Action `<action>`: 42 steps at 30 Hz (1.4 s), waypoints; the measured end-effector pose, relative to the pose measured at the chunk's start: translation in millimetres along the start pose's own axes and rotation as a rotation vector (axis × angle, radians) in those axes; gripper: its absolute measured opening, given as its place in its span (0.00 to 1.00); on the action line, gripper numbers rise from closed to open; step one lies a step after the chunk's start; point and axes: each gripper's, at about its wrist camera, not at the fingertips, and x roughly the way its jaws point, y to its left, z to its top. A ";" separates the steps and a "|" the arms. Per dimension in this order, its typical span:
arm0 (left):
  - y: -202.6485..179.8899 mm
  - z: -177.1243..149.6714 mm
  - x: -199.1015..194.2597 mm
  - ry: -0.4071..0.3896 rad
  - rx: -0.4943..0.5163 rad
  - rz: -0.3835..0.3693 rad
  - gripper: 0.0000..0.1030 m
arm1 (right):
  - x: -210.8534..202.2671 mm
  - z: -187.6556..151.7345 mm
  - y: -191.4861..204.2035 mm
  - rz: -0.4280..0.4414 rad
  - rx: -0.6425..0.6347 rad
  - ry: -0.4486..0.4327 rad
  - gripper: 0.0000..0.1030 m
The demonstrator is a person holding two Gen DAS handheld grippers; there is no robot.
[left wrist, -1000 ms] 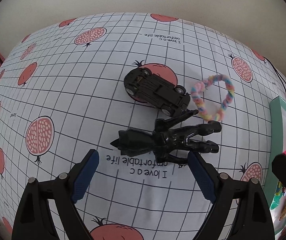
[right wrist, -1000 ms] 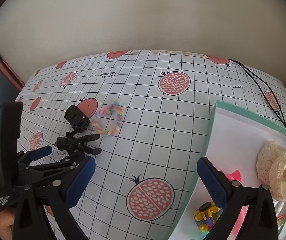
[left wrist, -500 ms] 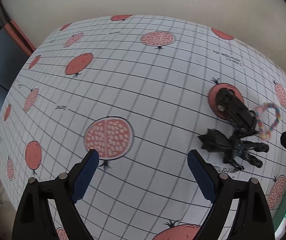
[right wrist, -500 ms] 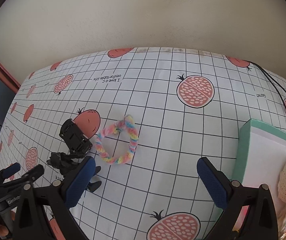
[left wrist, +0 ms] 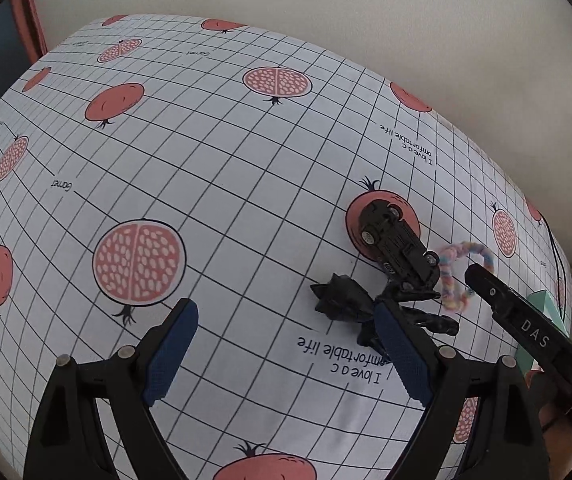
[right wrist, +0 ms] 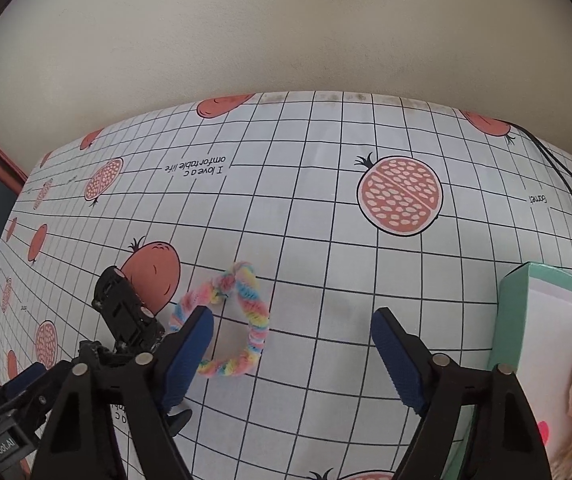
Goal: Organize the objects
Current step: 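Close the left gripper on the robot figure while the right reaches the toy car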
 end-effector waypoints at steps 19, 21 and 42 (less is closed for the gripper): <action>-7.2 -4.5 12.5 -0.012 -0.153 -0.128 0.88 | 3.3 7.1 18.9 0.043 0.003 0.026 0.27; -8.4 -5.4 13.7 -0.010 -0.172 -0.151 0.88 | 2.4 7.9 20.4 0.043 -0.002 0.023 0.21; -5.3 -3.6 20.6 -0.132 -0.285 -0.139 0.51 | -3.5 6.3 17.2 0.013 -0.009 0.037 0.19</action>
